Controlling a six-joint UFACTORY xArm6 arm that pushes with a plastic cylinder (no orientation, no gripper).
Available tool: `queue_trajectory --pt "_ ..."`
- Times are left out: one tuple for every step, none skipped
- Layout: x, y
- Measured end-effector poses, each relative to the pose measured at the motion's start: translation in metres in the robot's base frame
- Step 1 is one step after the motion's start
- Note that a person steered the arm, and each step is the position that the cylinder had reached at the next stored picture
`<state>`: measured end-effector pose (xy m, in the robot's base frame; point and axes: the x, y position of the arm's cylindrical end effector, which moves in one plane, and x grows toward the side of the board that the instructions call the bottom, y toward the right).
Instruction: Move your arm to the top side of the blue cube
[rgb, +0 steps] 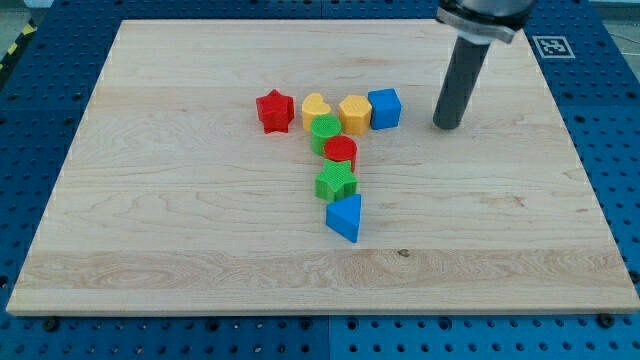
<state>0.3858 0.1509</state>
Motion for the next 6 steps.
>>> queue_trajectory --pt "-0.032 0.0" --pt "-0.065 0.0" --pt "-0.083 -0.021" --pt "-0.09 -0.048" --pt "-0.09 -0.055" --pt "-0.075 -0.067"
